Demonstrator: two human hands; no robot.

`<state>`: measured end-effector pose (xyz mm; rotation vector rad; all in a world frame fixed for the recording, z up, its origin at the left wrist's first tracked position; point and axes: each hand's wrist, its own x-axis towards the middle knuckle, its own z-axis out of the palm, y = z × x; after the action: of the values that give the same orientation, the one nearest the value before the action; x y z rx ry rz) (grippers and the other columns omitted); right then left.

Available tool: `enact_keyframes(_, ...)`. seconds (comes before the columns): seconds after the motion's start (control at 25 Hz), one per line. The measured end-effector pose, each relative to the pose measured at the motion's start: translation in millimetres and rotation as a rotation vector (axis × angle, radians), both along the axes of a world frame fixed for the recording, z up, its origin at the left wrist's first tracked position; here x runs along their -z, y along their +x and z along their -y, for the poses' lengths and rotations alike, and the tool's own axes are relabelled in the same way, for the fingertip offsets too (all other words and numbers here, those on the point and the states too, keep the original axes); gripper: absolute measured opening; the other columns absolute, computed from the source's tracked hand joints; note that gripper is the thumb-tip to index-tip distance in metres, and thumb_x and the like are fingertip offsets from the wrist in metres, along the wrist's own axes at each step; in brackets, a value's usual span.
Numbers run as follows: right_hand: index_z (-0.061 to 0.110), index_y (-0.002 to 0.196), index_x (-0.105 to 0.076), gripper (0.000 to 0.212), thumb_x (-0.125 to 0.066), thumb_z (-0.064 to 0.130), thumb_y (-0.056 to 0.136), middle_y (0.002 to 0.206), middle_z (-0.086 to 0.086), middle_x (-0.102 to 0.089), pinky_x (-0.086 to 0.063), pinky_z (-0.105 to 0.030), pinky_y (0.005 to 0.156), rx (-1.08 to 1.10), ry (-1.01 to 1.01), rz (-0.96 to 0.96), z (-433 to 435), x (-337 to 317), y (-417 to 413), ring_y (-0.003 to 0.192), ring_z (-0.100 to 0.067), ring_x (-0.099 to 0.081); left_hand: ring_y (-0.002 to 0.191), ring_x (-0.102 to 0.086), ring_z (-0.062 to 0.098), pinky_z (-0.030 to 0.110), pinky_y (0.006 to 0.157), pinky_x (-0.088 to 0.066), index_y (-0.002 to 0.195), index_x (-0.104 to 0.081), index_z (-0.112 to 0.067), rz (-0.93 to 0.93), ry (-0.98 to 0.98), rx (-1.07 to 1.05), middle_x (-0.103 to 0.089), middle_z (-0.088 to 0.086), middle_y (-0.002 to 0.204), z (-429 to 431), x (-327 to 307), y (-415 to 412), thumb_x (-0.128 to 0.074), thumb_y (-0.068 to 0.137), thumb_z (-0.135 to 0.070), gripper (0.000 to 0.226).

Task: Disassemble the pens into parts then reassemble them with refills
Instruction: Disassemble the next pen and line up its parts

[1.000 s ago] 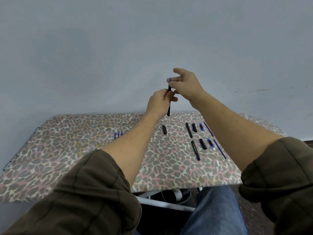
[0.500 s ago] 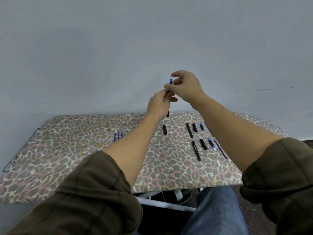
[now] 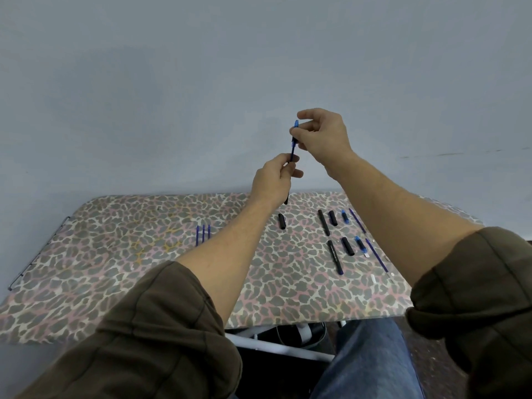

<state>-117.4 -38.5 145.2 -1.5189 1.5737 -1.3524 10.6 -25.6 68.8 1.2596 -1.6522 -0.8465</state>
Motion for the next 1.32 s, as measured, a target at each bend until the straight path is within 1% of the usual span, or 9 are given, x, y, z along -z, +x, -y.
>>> enact_keyframes(0.2,0.011,0.11,-0.076,0.02,-0.074,0.006,0.091,0.088,-0.004,-0.077,-0.063,-0.044,0.091,-0.013,-0.095,0.103,3.6,-9.3,1.7,0.09,-0.027,-0.078,0.101,-0.067,0.007,0.011,0.062,-0.044,0.126,-0.065,-0.026,-0.008,-0.003,-0.023,-0.078,-0.015,0.097,1.3,2.6,7.5,-0.046,0.108,-0.026,0.026)
enact_keyframes(0.32,0.024,0.1,-0.075,0.021,-0.07,0.006,0.09,0.079,0.001,-0.077,-0.063,-0.047,0.087,0.102,-0.135,0.196,17.1,-18.2,-3.8,0.091,-0.031,-0.077,0.1,-0.066,0.006,0.002,0.055,-0.041,0.126,-0.065,-0.025,-0.015,0.029,-0.039,-0.077,-0.015,0.097,1.6,9.7,14.9,-0.046,0.108,-0.025,0.025)
enact_keyframes(0.52,0.017,0.115,-0.077,0.027,-0.07,0.005,0.091,0.09,-0.008,-0.077,-0.066,-0.045,0.081,0.135,0.181,-0.127,29.0,33.0,-1.7,0.083,-0.029,-0.078,0.102,-0.066,0.009,0.025,0.082,-0.049,0.126,-0.064,-0.024,-0.035,0.049,-0.112,-0.078,-0.011,0.097,9.3,23.1,21.9,-0.046,0.108,-0.027,0.026)
enact_keyframes(0.64,0.009,0.116,-0.078,0.025,-0.07,0.004,0.093,0.098,-0.016,-0.078,-0.066,-0.045,0.083,0.1,0.389,-0.307,30.3,77.1,-1.9,0.087,-0.033,-0.079,0.103,-0.067,0.01,0.026,0.086,-0.049,0.125,-0.065,-0.023,-0.057,0.065,-0.139,-0.078,-0.009,0.095,15.7,32.2,25.8,-0.045,0.108,-0.026,0.026)
enact_keyframes(0.76,-0.001,0.109,-0.079,0.02,-0.071,-0.002,0.091,0.102,-0.021,-0.079,-0.064,-0.049,0.086,0.078,0.549,-0.488,32.9,114.0,-6.3,0.093,-0.036,-0.078,0.101,-0.068,0.008,0.02,0.079,-0.048,0.126,-0.064,-0.022,-0.075,0.098,-0.148,-0.077,-0.011,0.096,22.7,44.6,30.1,-0.045,0.109,-0.026,0.026)
enact_keyframes(0.96,0.0,0.107,-0.079,0.02,-0.074,0.002,0.088,0.1,-0.016,-0.08,-0.065,-0.045,0.084,0.051,0.65,-0.651,42.9,153.2,-4.3,0.092,-0.03,-0.079,0.101,-0.069,0.005,0.025,0.084,-0.05,0.126,-0.064,-0.023,-0.072,0.146,-0.153,-0.077,-0.012,0.094,31.9,61.3,32.5,-0.046,0.109,-0.027,0.026)
enact_keyframes(1.04,0.003,0.096,-0.08,0.011,-0.076,0.005,0.086,0.092,-0.011,-0.079,-0.065,-0.036,0.072,0.043,0.676,-0.715,47.0,162.3,-0.4,0.082,-0.025,-0.077,0.101,-0.069,0.005,0.026,0.087,-0.05,0.127,-0.064,-0.023,-0.076,0.158,-0.147,-0.077,-0.012,0.094,34.1,66.0,33.0,-0.046,0.109,-0.027,0.026)
enact_keyframes(1.16,0.008,0.088,-0.075,0.004,-0.074,0.008,0.085,0.082,-0.008,-0.073,-0.048,-0.025,0.048,0.062,0.682,-0.768,49.0,173.0,4.0,0.066,-0.023,-0.066,0.104,-0.069,0.006,0.031,0.095,-0.052,0.128,-0.063,-0.022,-0.093,0.178,-0.131,-0.077,-0.011,0.095,36.0,70.5,34.0,-0.045,0.109,-0.027,0.026)
enact_keyframes(1.32,0.005,0.095,-0.077,0.011,-0.072,0.007,0.086,0.089,-0.011,-0.076,-0.047,-0.026,0.049,0.083,0.689,-0.737,52.3,180.1,4.0,0.072,-0.026,-0.069,0.105,-0.068,0.008,0.035,0.098,-0.052,0.129,-0.063,-0.02,-0.088,0.181,-0.13,-0.077,-0.01,0.097,38.0,70.8,36.1,-0.045,0.109,-0.026,0.027)
